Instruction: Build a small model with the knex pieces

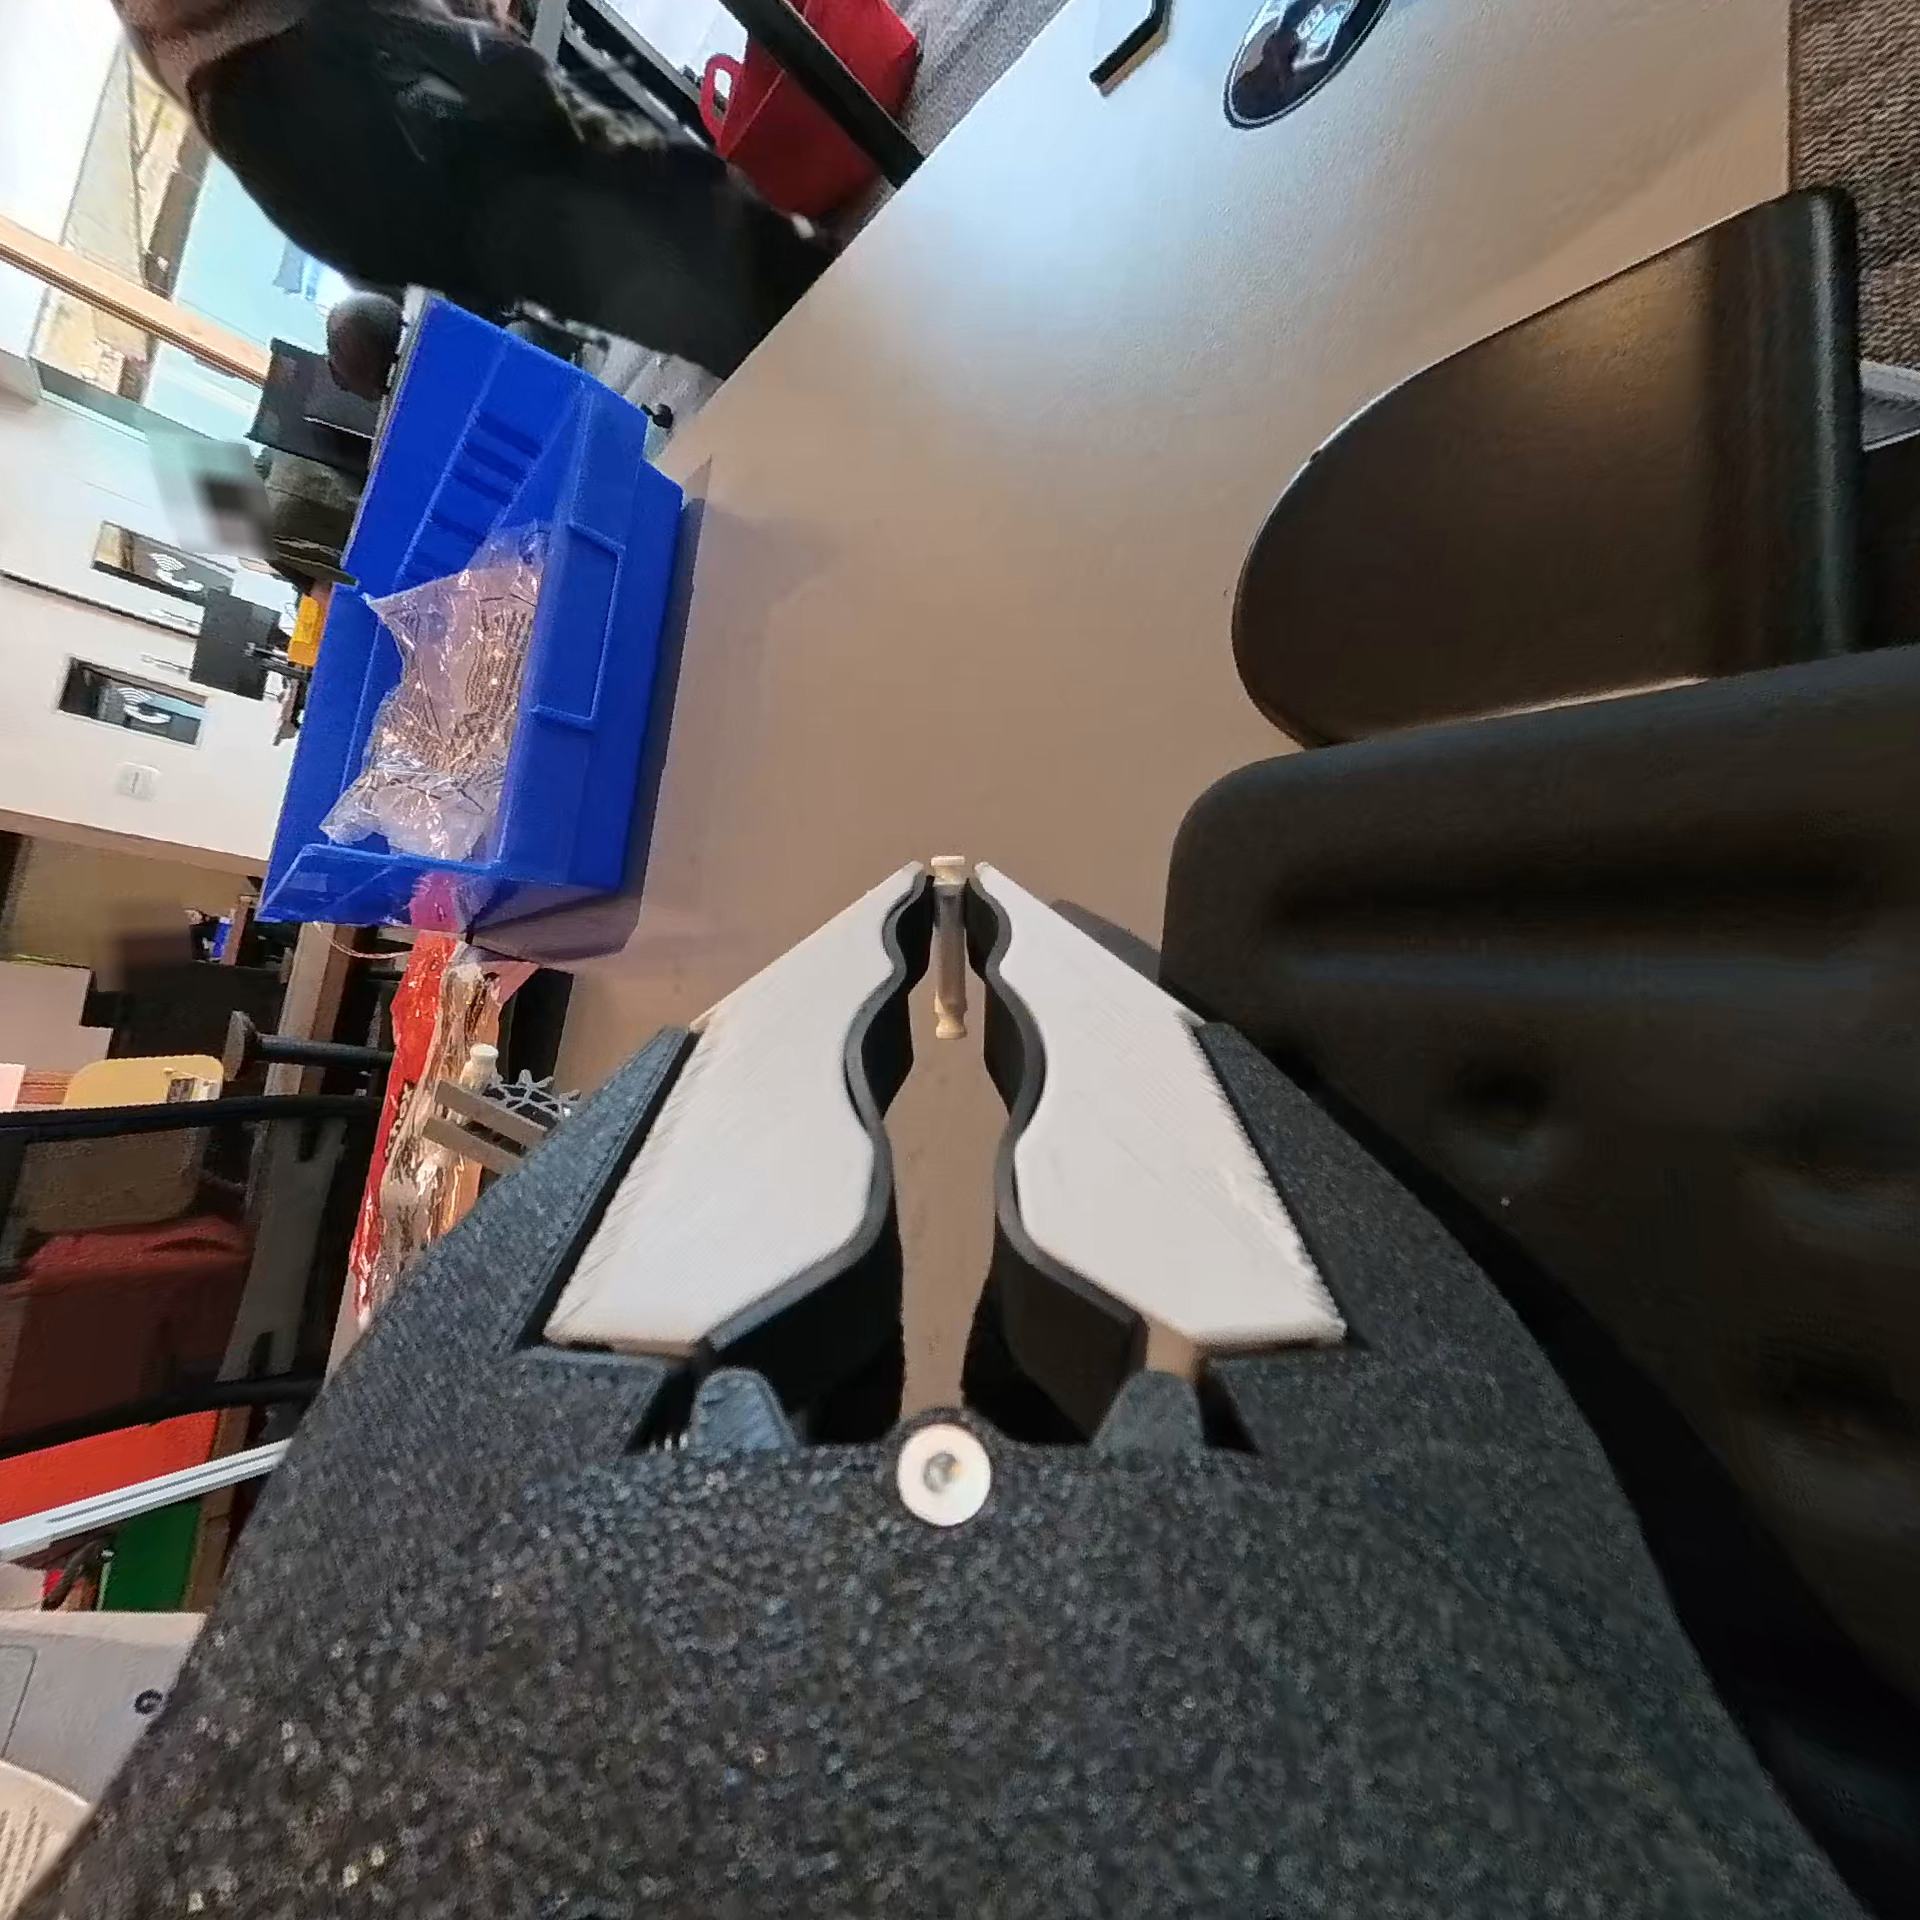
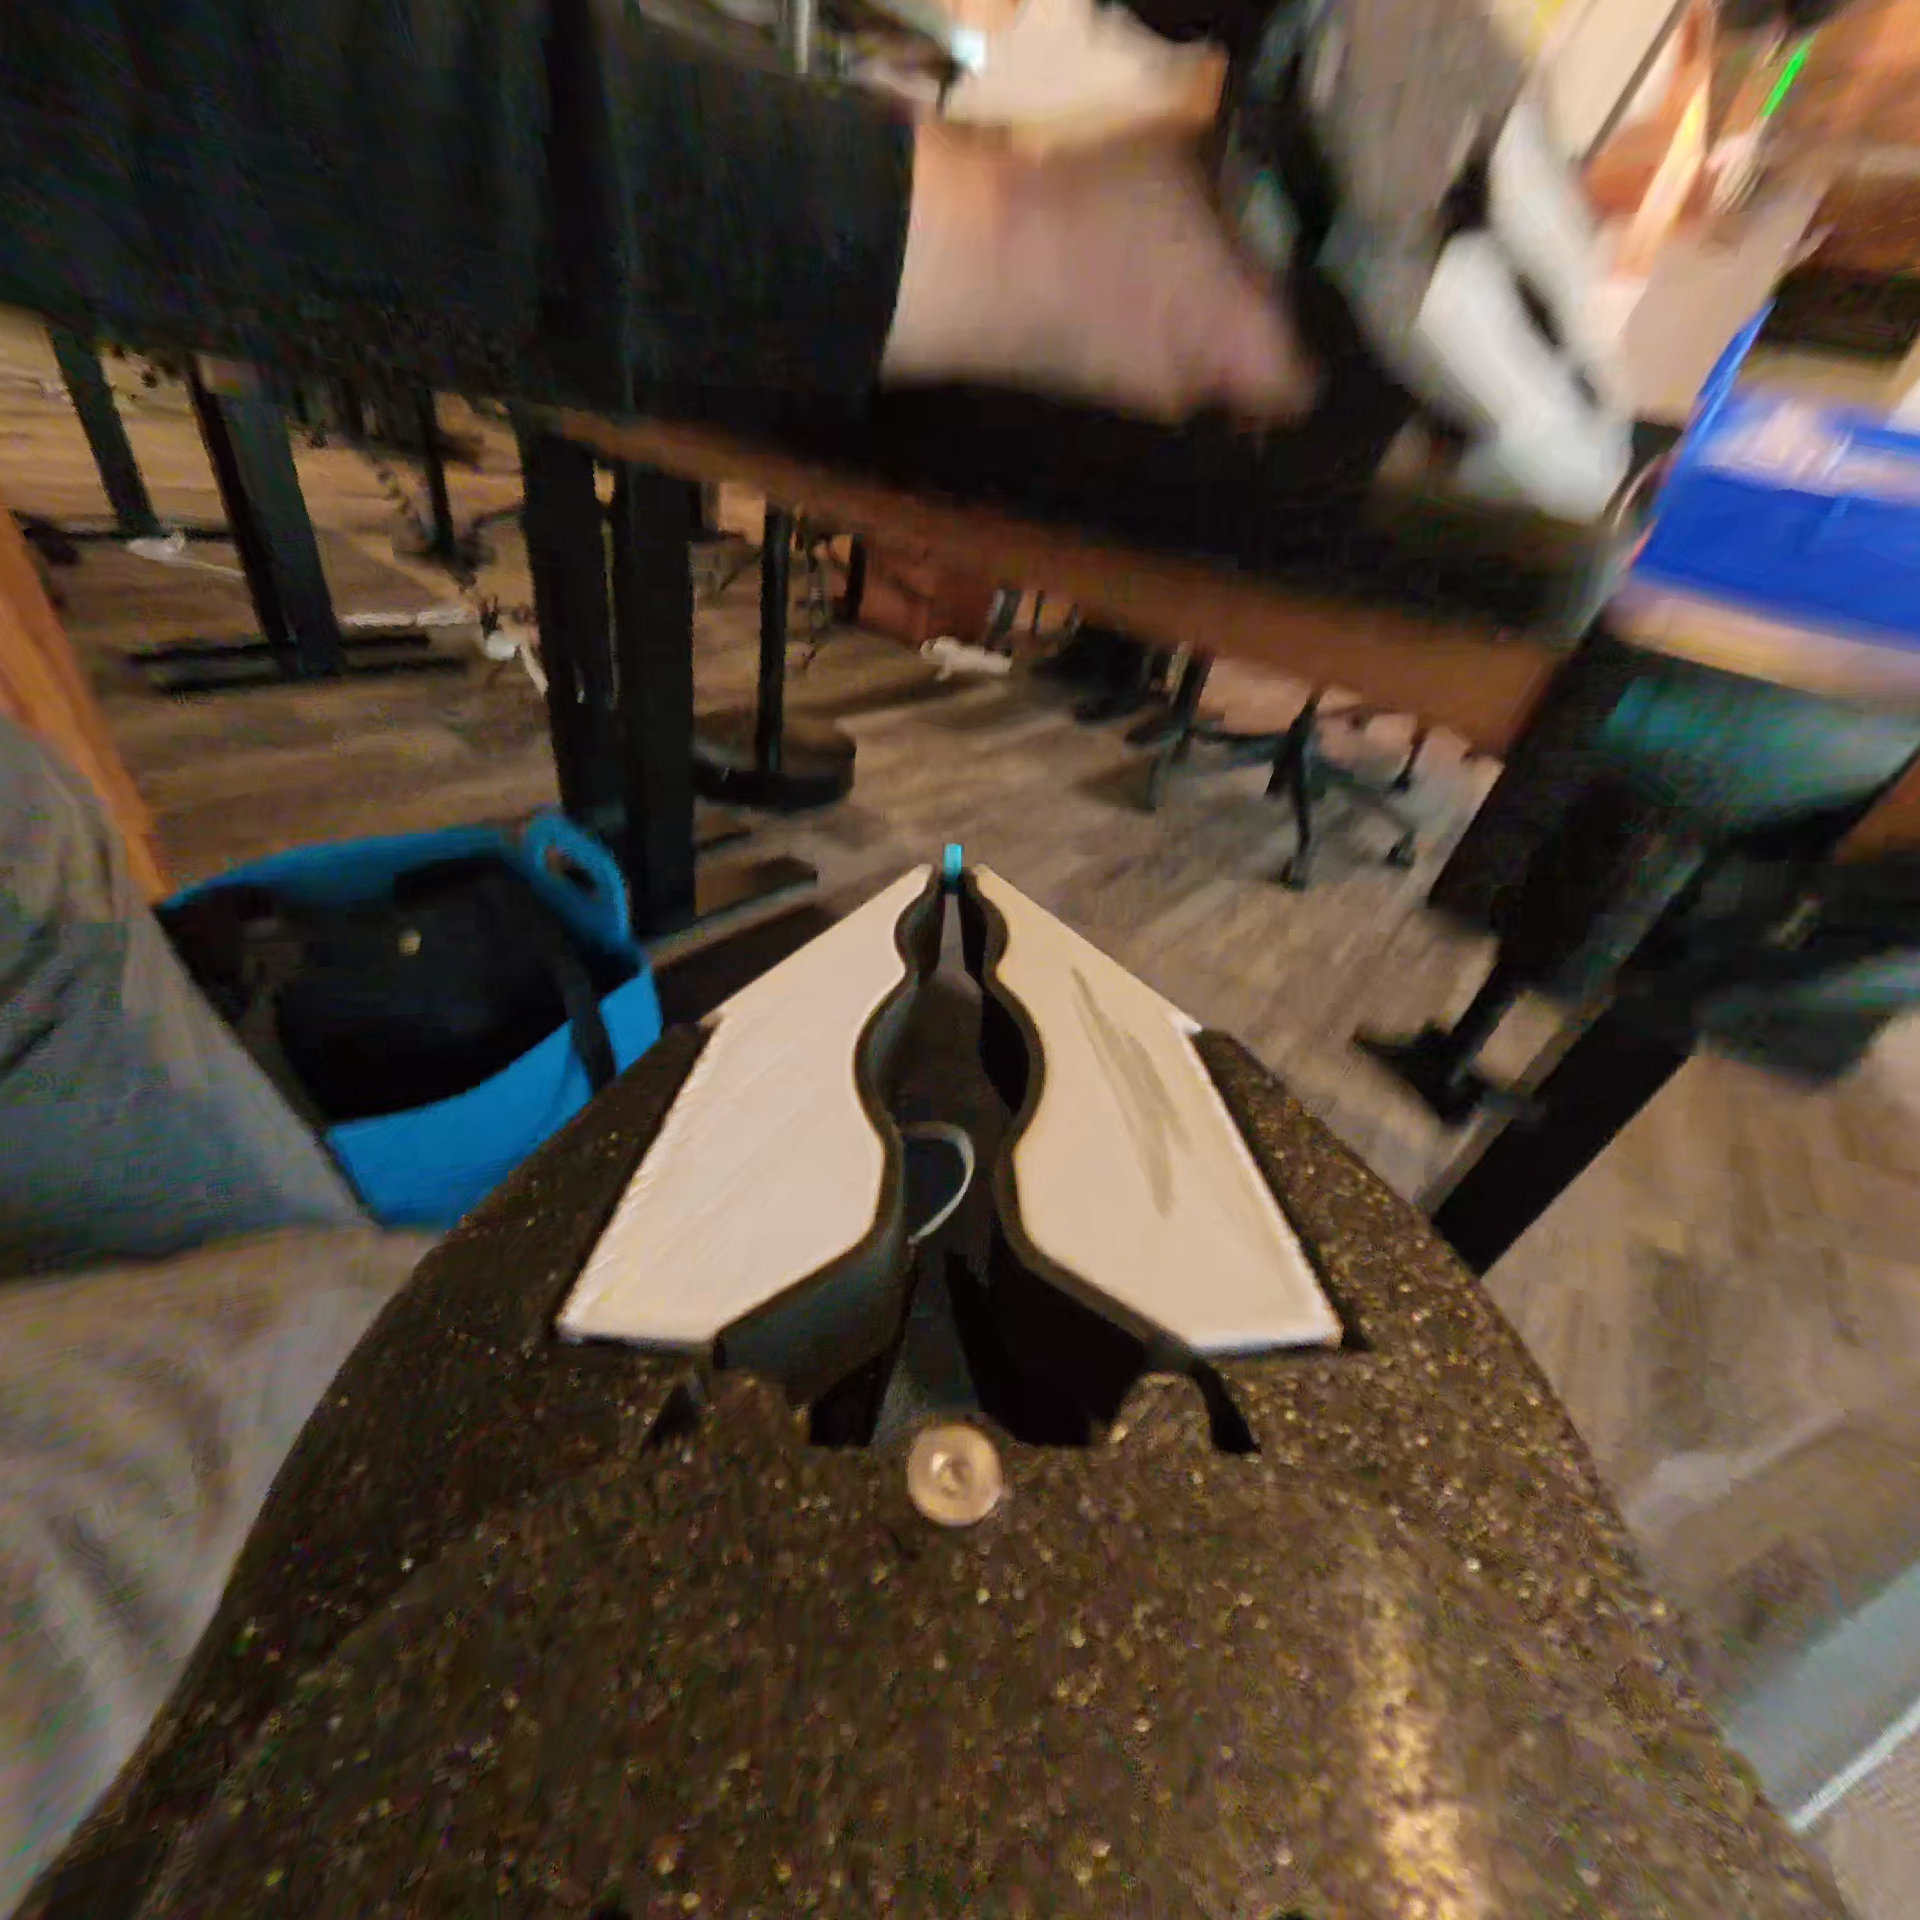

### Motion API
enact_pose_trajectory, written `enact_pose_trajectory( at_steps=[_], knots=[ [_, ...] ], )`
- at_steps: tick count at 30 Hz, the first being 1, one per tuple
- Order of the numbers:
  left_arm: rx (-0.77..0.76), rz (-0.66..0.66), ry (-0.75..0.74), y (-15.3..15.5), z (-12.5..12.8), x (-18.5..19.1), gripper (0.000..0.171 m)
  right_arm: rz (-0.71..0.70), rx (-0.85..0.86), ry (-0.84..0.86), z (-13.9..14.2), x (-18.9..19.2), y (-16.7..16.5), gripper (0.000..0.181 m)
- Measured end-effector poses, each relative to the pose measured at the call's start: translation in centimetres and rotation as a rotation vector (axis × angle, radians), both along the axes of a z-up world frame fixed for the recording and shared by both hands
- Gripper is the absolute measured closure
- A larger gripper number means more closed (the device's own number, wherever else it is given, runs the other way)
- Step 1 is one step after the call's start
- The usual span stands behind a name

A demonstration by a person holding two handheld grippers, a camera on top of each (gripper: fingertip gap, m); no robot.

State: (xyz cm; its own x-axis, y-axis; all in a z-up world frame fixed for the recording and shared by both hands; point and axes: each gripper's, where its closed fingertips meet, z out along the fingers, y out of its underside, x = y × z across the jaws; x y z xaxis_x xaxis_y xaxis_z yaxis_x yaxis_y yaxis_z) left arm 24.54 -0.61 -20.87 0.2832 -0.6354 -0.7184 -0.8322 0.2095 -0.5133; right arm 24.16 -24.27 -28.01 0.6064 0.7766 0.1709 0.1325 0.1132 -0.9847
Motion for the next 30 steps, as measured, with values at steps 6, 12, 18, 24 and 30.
enact_pose_trajectory(
  at_steps=[6, 12, 18, 24, 30],
  knots=[
    [-0.03, 0.015, -0.009, 0.0, -0.2, -0.1, 0.166, -0.077, 0.209, 0.087, 12.9, 0.0, 3.3, 0.179],
    [-0.048, 0.034, -0.014, 0.1, -0.3, 0.0, 0.166, -0.244, 0.226, 0.12, 19.5, 1.5, 7.8, 0.18],
    [-0.058, 0.039, -0.026, 0.1, -0.3, 0.0, 0.167, -0.362, 0.131, 0.05, 21.4, 2.2, 14.2, 0.179],
    [-0.041, 0.06, -0.207, 0.4, 2.4, -0.7, 0.167, -0.407, -0.142, -0.004, 17.6, 2.4, 22.1, 0.179],
    [-0.125, 0.015, -0.468, -1.1, 6.0, -4.8, 0.167, -0.353, -0.215, -0.283, 13.3, -1.3, 24.7, 0.179]
  ],
)
